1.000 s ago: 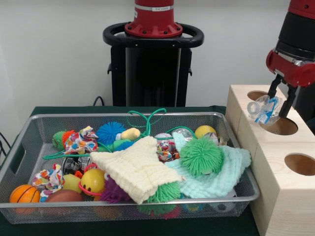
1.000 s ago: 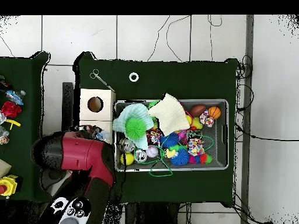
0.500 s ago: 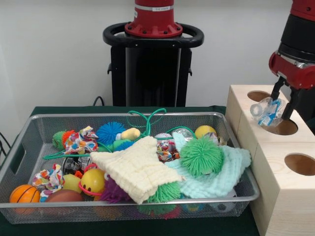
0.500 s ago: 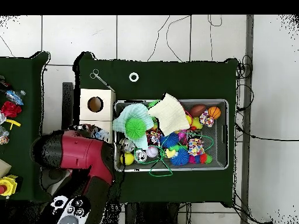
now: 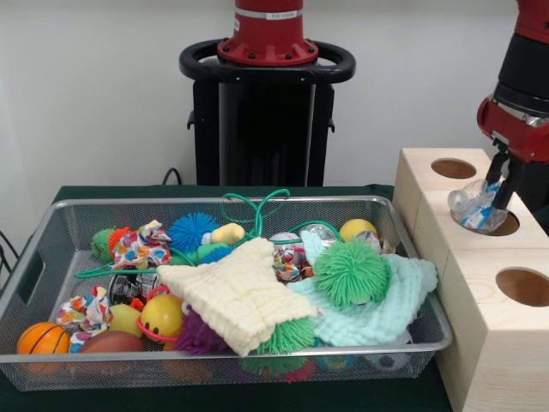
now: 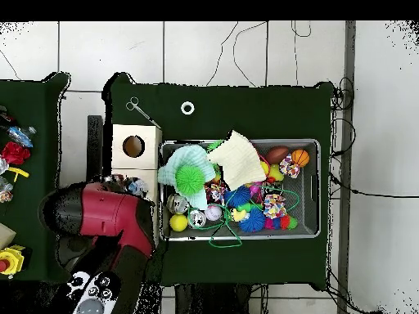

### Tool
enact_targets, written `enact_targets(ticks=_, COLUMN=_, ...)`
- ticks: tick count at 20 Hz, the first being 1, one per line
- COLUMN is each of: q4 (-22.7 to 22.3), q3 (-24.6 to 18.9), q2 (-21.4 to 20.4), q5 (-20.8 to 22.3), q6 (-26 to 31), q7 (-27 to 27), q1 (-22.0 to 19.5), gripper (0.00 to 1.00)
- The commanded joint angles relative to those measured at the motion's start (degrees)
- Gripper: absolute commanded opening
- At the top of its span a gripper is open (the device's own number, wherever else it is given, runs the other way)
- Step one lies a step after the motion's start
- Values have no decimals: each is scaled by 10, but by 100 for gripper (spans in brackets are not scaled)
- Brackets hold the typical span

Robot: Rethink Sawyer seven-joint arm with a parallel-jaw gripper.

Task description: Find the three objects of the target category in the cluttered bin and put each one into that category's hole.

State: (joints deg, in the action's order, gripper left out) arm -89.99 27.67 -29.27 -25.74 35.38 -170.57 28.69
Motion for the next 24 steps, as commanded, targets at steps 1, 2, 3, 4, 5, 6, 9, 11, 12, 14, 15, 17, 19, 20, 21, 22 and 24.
enact_targets(ticks=1, q4=-8, q3=-53, q2=12, q5=-28, q6=31, q7=-108, q1=-6, gripper=0)
enact_targets(ticks=2, q4=-11, q3=-53, q2=11, q5=-29, q6=31, q7=-107, q1=-6, gripper=0)
enact_targets(ticks=3, q4=-12, q3=-53, q2=10, q5=-30, q6=30, q7=-106, q1=-6, gripper=0)
enact_targets(ticks=4, q4=-15, q3=-53, q2=8, q5=-31, q6=30, q7=-105, q1=-6, gripper=0)
enact_targets(ticks=5, q4=-17, q3=-54, q2=6, q5=-33, q6=32, q7=-104, q1=-6, gripper=0)
enact_targets(ticks=6, q4=-19, q3=-53, q2=2, q5=-34, q6=34, q7=-104, q1=-5, gripper=0)
enact_targets(ticks=9, q4=-21, q3=-50, q2=-2, q5=-34, q6=41, q7=-103, q1=-3, gripper=0)
enact_targets(ticks=11, q4=-18, q3=-44, q2=2, q5=-28, q6=43, q7=-98, q1=-1, gripper=100)
enact_targets(ticks=12, q4=-18, q3=-43, q2=2, q5=-27, q6=42, q7=-97, q1=-1, gripper=100)
enact_targets(ticks=14, q4=-17, q3=-43, q2=3, q5=-25, q6=43, q7=-96, q1=0, gripper=100)
enact_targets(ticks=15, q4=-23, q3=-50, q2=0, q5=-30, q6=41, q7=-96, q1=-1, gripper=100)
enact_targets(ticks=17, q4=-31, q3=-54, q2=-7, q5=-34, q6=35, q7=-95, q1=-2, gripper=100)
enact_targets(ticks=19, q4=-31, q3=-53, q2=-10, q5=-36, q6=37, q7=-98, q1=-1, gripper=100)
enact_targets(ticks=20, q4=-30, q3=-53, q2=-10, q5=-36, q6=39, q7=-99, q1=0, gripper=100)
enact_targets(ticks=21, q4=-30, q3=-53, q2=-11, q5=-37, q6=41, q7=-99, q1=0, gripper=100)
enact_targets(ticks=22, q4=-30, q3=-52, q2=-12, q5=-37, q6=42, q7=-100, q1=0, gripper=100)
enact_targets(ticks=24, q4=-30, q3=-52, q2=-13, q5=-37, q6=44, q7=-101, q1=-1, gripper=100)
